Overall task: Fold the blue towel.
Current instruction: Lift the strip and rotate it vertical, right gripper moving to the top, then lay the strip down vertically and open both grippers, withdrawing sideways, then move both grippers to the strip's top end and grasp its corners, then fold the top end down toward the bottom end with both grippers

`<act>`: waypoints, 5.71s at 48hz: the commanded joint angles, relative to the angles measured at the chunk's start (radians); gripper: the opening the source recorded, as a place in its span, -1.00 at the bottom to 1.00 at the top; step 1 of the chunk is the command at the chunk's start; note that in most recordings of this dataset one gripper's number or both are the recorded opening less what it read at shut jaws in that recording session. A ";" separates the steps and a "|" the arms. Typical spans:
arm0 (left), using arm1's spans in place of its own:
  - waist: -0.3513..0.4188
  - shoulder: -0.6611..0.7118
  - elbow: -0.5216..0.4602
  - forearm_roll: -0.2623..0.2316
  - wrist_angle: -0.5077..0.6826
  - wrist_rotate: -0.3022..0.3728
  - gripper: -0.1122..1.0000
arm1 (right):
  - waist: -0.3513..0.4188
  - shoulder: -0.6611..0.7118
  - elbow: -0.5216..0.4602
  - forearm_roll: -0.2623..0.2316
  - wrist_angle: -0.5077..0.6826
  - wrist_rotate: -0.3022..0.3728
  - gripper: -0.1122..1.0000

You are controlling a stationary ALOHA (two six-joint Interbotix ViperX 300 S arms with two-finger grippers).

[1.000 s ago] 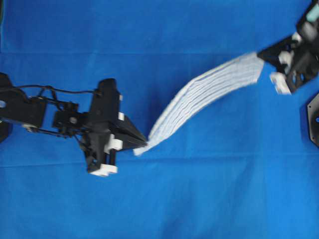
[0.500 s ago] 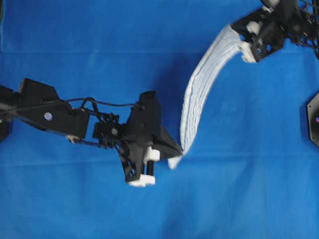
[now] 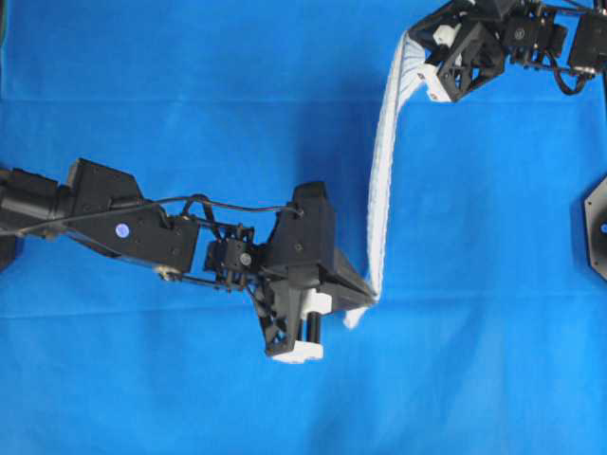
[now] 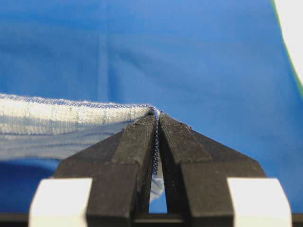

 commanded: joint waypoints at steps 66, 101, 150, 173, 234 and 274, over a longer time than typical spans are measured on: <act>-0.008 0.098 0.025 -0.006 -0.178 -0.043 -0.78 | 0.017 0.270 -0.158 -0.003 -0.087 -0.080 -0.71; 0.015 0.052 0.051 -0.005 -0.091 -0.028 0.52 | 0.035 0.227 -0.137 -0.002 -0.100 -0.081 0.34; 0.299 -0.480 0.563 0.000 -0.382 0.075 0.47 | 0.141 -0.482 0.391 0.018 -0.299 -0.060 0.24; 0.367 -0.400 0.511 -0.003 -0.380 0.081 0.54 | 0.087 -0.388 0.370 0.018 -0.313 -0.061 0.25; 0.624 0.299 0.066 -0.005 -0.368 0.086 0.82 | -0.213 0.393 0.094 -0.006 -0.425 -0.103 0.41; 0.617 0.295 0.041 -0.003 -0.287 0.101 -0.75 | -0.198 0.382 0.112 0.000 -0.448 -0.100 -0.70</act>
